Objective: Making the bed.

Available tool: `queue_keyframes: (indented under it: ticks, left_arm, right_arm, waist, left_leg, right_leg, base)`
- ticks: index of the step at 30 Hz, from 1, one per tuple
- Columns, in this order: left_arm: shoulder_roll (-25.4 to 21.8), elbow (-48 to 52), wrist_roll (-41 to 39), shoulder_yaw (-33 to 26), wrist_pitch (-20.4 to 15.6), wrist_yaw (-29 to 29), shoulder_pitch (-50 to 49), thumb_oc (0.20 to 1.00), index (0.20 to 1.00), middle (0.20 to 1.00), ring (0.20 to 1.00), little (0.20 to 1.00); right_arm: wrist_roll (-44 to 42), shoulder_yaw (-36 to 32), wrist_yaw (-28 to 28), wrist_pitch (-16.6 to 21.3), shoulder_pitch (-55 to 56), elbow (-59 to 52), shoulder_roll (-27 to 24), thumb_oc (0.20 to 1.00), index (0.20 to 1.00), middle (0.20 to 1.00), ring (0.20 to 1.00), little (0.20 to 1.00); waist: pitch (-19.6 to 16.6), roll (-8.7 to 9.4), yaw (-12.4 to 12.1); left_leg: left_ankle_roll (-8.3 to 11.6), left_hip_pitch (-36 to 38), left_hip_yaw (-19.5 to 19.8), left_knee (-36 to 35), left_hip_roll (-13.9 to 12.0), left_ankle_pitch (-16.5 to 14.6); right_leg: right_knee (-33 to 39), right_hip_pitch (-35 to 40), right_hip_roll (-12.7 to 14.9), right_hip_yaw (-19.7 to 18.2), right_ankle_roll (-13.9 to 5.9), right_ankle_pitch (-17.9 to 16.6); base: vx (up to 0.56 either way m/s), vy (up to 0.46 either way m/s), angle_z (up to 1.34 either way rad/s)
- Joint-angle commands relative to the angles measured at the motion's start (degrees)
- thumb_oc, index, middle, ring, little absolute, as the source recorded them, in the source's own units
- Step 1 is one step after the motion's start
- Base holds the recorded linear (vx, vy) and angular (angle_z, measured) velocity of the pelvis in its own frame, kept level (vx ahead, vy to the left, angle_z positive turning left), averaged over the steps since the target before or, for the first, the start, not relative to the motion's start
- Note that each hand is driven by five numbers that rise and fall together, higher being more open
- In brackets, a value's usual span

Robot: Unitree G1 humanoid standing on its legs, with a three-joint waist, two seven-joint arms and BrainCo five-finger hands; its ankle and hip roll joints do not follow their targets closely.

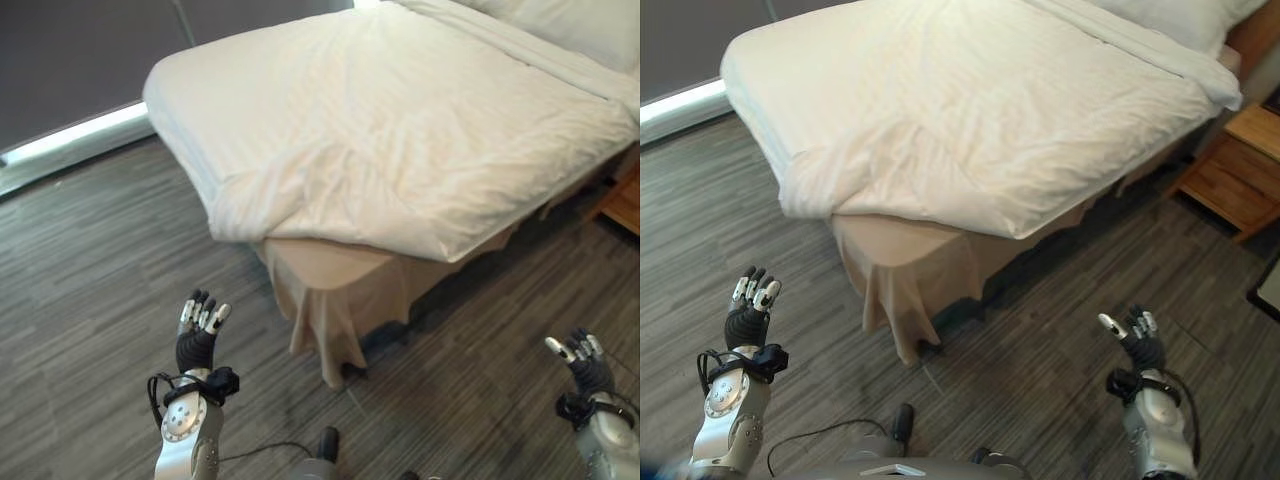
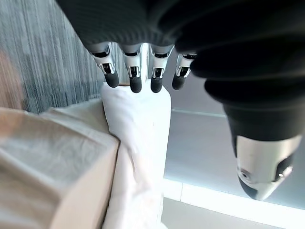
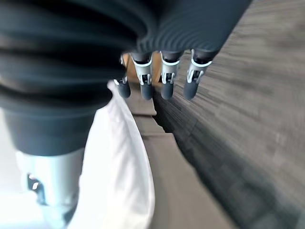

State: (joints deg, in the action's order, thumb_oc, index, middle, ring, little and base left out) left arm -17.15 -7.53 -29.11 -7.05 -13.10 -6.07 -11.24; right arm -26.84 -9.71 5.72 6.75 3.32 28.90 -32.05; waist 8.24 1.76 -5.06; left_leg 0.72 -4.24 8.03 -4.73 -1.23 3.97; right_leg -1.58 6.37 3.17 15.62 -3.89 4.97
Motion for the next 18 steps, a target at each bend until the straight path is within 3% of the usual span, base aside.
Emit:
queue_keyframes:
  ticks: [1, 3, 4, 5, 7, 8, 10, 12, 13, 17, 18]
  left_arm:
    - [-6.2, 2.6, -3.2, -1.2, -1.4, 1.3, 1.2, 1.0, 1.0, 1.0, 1.0, 1.0]
    - [-6.1, 3.0, -4.4, 0.0, -1.3, 1.8, 0.4, 1.0, 1.0, 1.0, 1.0, 1.0]
    - [-5.9, 3.0, -4.4, -0.2, -1.3, 1.8, 0.4, 1.0, 1.0, 1.0, 1.0, 1.0]
    - [-6.9, 3.1, -5.7, 1.8, -1.3, 2.6, -0.5, 1.0, 1.0, 1.0, 1.0, 1.0]
    - [-7.9, 2.6, -6.5, 3.0, -1.1, 3.6, -1.2, 1.0, 1.0, 1.0, 1.0, 1.0]
    - [-7.6, 2.6, -6.5, 2.8, -1.1, 3.6, -1.1, 1.0, 1.0, 1.0, 1.0, 1.0]
    - [-8.8, -0.3, -6.6, 4.7, -0.6, 4.1, -1.2, 1.0, 1.0, 1.0, 1.0, 1.0]
    - [-9.1, -1.9, -6.8, 5.0, -0.3, 4.1, -1.4, 1.0, 1.0, 1.0, 1.0, 1.0]
    - [-9.2, -3.0, -7.1, 5.7, 0.1, 4.4, -2.2, 1.0, 1.0, 1.0, 1.0, 1.0]
    - [-9.3, -4.2, -7.0, 6.6, 0.3, 4.4, -2.4, 1.0, 1.0, 1.0, 1.0, 1.0]
    - [-10.1, -3.5, -6.8, 7.7, 0.8, 4.7, -2.9, 1.0, 1.0, 1.0, 1.0, 1.0]
  right_arm:
    - [5.3, 5.0, 0.6, 0.5, -15.3, 7.4, -9.6, 1.0, 1.0, 1.0, 1.0, 1.0]
    - [5.8, 9.2, 1.5, -0.2, -25.6, 13.1, -13.7, 1.0, 1.0, 1.0, 1.0, 1.0]
    - [5.7, 9.8, 1.4, 0.0, -26.4, 13.7, -13.8, 1.0, 1.0, 1.0, 1.0, 1.0]
    - [8.3, 16.6, 1.6, -0.8, -39.8, 22.5, -19.5, 1.0, 1.0, 1.0, 1.0, 1.0]
    - [12.8, 26.4, 1.6, -1.5, -53.7, 29.9, -23.0, 1.0, 1.0, 1.0, 1.0, 1.0]
    - [12.7, 27.0, 1.6, -1.3, -54.4, 30.3, -23.0, 1.0, 1.0, 1.0, 1.0, 1.0]
    - [15.9, 35.4, 3.0, -2.0, -68.7, 37.7, -23.5, 1.0, 1.0, 1.0, 1.0, 1.0]
    - [17.5, 39.3, 2.5, -2.3, -74.0, 39.4, -24.1, 1.0, 1.0, 1.0, 1.0, 1.0]
    - [20.6, 43.7, 3.7, -2.7, -79.2, 41.7, -24.1, 1.0, 1.0, 1.0, 1.0, 1.0]
    - [22.2, 46.7, 4.7, -3.1, -84.2, 44.2, -23.9, 1.0, 1.0, 1.0, 1.0, 1.0]
    - [25.2, 50.0, 5.8, -4.0, -88.0, 46.9, -25.1, 1.0, 1.0, 1.0, 1.0, 1.0]
  waist:
    - [-0.1, 2.99, -4.2]
    - [0.8, 3.44, -5.9]
    - [0.9, 3.34, -5.5]
    - [2.0, 4.14, -8.1]
    - [2.9, 4.59, -9.8]
    - [2.9, 4.44, -9.5]
    - [3.9, 5.18, -11.7]
    - [4.3, 5.3, -12.3]
    - [5.2, 5.76, -13.9]
    - [5.9, 5.78, -14.9]
    - [7.1, 5.74, -16.8]
  left_leg:
    - [-0.23, 1.9, 3.3, 0.4, 4.1, -1.3]
    - [-0.12, 0.2, 4.7, 0.6, 4.6, -0.7]
    - [-0.12, 0.1, 4.8, 0.7, 4.6, -0.7]
    - [0.2, -1.2, 6.2, 1.0, 5.1, -0.5]
    - [0.41, -2.9, 7.7, 1.5, 5.5, -0.1]
    - [0.37, -3.2, 7.8, 1.6, 5.6, 0.0]
    - [0.53, -5.4, 9.6, 2.4, 6.1, 0.4]
    - [0.65, -6.3, 10.3, 2.8, 6.2, 0.5]
    - [0.84, -7.2, 11.1, 3.1, 6.3, 0.4]
    - [1.05, -8.2, 12.0, 3.1, 6.3, 0.7]
    - [1.52, -10.4, 13.4, 3.2, 6.7, 1.4]
  right_leg:
    - [3.6, -4.0, 4.6, -4.7, -3.74, -5.2]
    - [3.3, -4.7, 4.7, -3.4, -3.74, -5.3]
    - [3.3, -4.8, 4.7, -3.3, -3.74, -5.3]
    - [3.3, -4.9, 4.6, -1.6, -3.63, -5.2]
    - [3.3, -5.7, 4.5, 0.1, -3.57, -5.3]
    - [3.4, -5.9, 4.5, 0.1, -3.62, -5.5]
    - [3.5, -6.8, 4.3, 1.8, -3.54, -5.5]
    - [3.4, -7.1, 4.3, 2.6, -3.49, -5.3]
    - [3.3, -7.4, 4.1, 3.5, -3.37, -5.1]
    - [3.7, -7.9, 4.0, 4.5, -3.31, -5.1]
    - [4.1, -9.0, 3.8, 5.9, -3.1, -4.8]
  base:
    - [-0.06, -0.002, 0.81]
    - [-0.06, -0.006, 0.47]
    - [-0.04, -0.025, 0.39]
    - [-0.04, -0.031, 0.46]
    - [-0.05, -0.019, 0.45]
    - [-0.03, 0.0, 0.42]
    - [-0.03, -0.022, 0.48]
    - [-0.01, -0.03, 0.34]
    - [-0.01, -0.026, 0.36]
    - [0.01, -0.035, 0.39]
    - [0.0, -0.035, 0.43]
